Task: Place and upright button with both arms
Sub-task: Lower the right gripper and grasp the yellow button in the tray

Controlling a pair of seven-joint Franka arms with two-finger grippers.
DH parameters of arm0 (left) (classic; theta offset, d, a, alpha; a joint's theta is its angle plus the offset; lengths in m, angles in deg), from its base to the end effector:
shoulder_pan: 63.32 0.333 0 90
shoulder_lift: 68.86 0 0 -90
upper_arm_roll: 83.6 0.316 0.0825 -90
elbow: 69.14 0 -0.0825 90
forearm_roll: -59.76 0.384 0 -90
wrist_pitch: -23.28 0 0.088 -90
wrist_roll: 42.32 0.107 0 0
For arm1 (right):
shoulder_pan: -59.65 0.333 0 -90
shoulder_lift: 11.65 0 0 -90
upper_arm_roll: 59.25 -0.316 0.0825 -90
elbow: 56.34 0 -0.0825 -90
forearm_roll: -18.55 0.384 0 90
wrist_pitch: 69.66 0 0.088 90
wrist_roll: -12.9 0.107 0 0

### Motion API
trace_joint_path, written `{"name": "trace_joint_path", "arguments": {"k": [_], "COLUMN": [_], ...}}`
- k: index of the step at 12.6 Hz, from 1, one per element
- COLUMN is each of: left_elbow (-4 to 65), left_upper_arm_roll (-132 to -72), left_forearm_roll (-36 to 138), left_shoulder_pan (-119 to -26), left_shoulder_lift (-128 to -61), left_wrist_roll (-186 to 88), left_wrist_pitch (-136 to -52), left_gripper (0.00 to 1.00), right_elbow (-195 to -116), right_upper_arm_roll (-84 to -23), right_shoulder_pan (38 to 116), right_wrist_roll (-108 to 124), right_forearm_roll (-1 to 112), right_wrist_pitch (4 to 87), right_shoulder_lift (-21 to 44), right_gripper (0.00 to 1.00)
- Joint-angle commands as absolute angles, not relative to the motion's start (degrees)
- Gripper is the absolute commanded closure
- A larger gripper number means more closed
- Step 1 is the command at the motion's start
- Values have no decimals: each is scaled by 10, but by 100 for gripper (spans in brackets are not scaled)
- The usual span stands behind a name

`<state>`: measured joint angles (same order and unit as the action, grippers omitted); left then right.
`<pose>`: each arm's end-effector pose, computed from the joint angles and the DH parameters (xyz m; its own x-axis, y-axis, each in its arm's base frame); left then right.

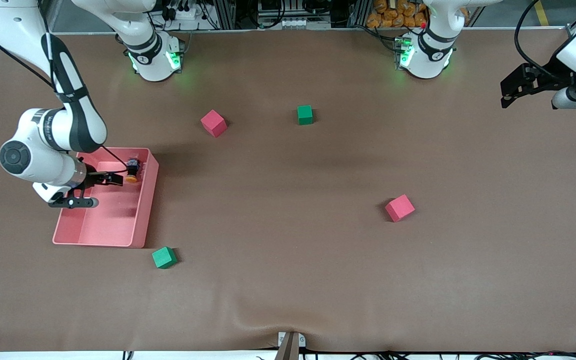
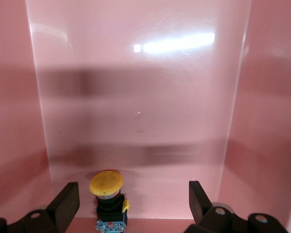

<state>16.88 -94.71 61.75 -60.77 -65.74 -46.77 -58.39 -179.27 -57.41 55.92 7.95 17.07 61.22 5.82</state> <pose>0.5163 -0.0770 0.6731 0.9976 -0.0662 -0.0188 -0.0670 -0.9967 -0.0465 0.5483 -0.0541 0.2464 0.9859 0.0073 -0.1672 0.0094 -0.9999 0.0117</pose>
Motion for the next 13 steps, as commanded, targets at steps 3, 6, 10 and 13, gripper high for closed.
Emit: {"name": "trace_joint_path", "arguments": {"k": [3,6,10,13], "left_elbow": [172,174,175,177], "left_upper_arm_roll": [-949,-948,-947,-945], "left_forearm_roll": [619,619,619,619], "left_shoulder_pan": [-602,-602,-602,-602], "left_shoulder_lift": [-654,-653,-654,-654], "left_wrist_roll": [-462,-461,-461,-461], "left_wrist_pitch": [-583,-582,-582,-582], "left_gripper": [0,0,0,0], "right_elbow": [-1836,-1878,-1912,-1925], "right_upper_arm_roll": [-573,-573,-574,-574], "right_shoulder_pan": [589,587,589,590], "right_wrist_roll": [90,90,90,90], "right_forearm_roll": [179,179,179,179], "right_wrist_pitch": [677,711,712,715], "right_shoulder_lift": [51,49,51,55], "right_gripper": [0,0,0,0]}}
